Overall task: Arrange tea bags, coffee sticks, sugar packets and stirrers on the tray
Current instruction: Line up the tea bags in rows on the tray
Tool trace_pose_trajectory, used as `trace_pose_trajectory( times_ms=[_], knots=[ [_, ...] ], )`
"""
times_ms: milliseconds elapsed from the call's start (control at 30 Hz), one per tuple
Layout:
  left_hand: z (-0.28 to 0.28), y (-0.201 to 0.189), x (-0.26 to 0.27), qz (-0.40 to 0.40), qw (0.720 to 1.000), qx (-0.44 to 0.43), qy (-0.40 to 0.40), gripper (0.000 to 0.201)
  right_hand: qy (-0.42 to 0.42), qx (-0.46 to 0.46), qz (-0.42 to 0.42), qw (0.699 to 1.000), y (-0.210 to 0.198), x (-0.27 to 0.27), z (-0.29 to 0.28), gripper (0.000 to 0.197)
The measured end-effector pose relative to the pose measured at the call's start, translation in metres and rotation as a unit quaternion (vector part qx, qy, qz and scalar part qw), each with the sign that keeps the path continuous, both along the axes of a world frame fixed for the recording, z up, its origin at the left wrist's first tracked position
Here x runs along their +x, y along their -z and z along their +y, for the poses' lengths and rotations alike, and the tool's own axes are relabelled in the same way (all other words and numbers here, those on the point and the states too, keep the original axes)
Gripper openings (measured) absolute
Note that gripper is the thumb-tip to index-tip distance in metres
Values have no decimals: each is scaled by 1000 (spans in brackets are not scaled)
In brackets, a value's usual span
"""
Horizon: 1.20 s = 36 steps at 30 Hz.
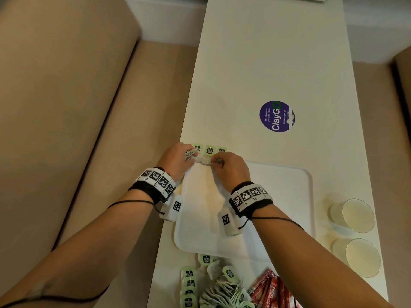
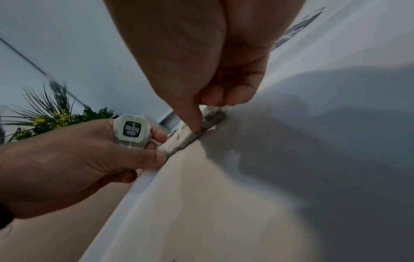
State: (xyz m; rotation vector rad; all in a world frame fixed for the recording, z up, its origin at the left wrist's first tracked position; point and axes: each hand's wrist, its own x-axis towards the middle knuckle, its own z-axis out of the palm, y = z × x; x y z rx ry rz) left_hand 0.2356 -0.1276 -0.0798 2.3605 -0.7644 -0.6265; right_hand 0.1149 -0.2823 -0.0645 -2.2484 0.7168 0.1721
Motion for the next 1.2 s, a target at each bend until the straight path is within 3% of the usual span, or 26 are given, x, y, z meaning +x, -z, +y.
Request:
trace_pose_trajectory(
  times_ms=[567, 700, 800, 933, 1133, 1200],
  knots=[
    [4, -5, -3, 24, 999, -30, -25, 15, 14, -35, 12, 999, 8, -6, -15, 18],
    [5, -13, -7, 66, 993, -65, -79, 15, 11, -37, 8, 999, 9, -5, -16, 19],
    [7, -19, -7, 119, 976, -97, -152, 13, 14, -35, 9, 999, 7, -3, -14, 18],
    [13, -27, -6, 218, 951, -126, -181, 16, 29, -31, -15, 999, 1, -6, -8, 17],
    [22, -38, -17, 402, 878, -203, -163, 50, -1, 35, -93, 995, -11, -14, 9, 14],
    [26, -38, -21, 421, 871, -215, -137, 54, -26, 52, -101, 993, -14, -15, 16, 18]
  ],
)
